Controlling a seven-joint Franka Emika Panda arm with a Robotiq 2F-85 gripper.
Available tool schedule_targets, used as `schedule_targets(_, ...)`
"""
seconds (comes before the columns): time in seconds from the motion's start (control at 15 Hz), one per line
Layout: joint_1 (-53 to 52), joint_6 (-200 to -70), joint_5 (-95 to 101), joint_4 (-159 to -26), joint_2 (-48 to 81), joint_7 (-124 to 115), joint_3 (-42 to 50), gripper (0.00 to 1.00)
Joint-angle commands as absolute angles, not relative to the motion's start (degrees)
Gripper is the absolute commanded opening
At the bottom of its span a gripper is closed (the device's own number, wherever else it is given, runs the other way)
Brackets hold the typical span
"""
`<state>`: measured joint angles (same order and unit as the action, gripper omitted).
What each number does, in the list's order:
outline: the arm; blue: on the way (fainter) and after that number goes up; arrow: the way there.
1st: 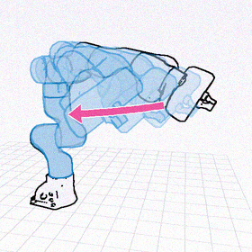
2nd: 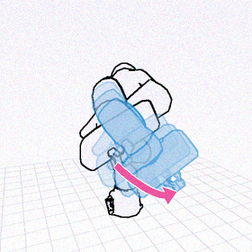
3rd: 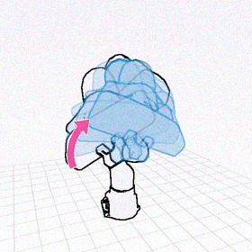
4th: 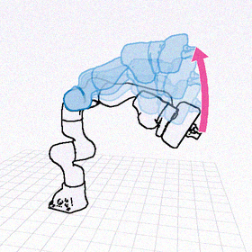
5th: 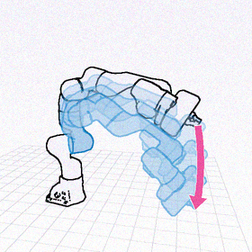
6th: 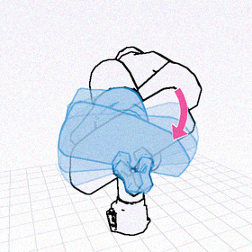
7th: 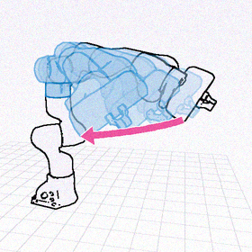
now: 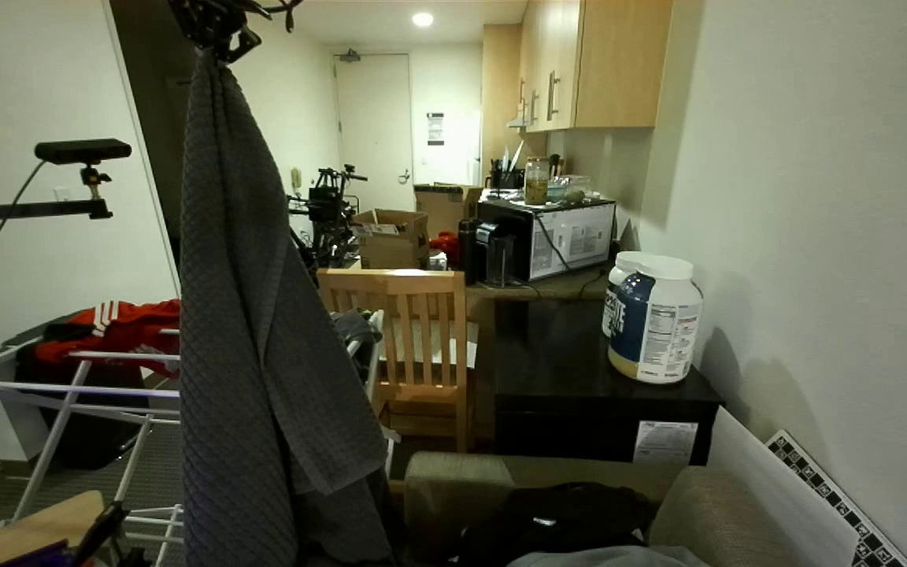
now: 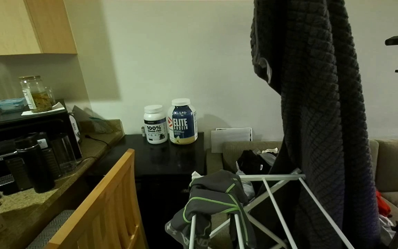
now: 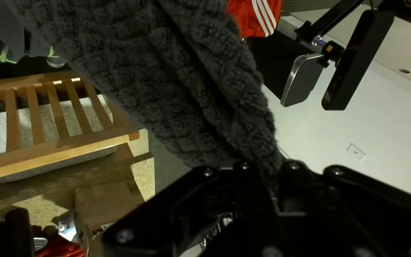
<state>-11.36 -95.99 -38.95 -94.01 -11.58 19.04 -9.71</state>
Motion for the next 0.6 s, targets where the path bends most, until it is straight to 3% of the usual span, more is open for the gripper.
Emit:
schedule_targets(0.0,-12.8,-102.9,-42.0,-94.9,-12.0,17.5,-11.0,0.03)
schedule_targets(0.53,-15.2,-110.2,-43.3,-96.9,-12.3,17.0,-13.0,0.03)
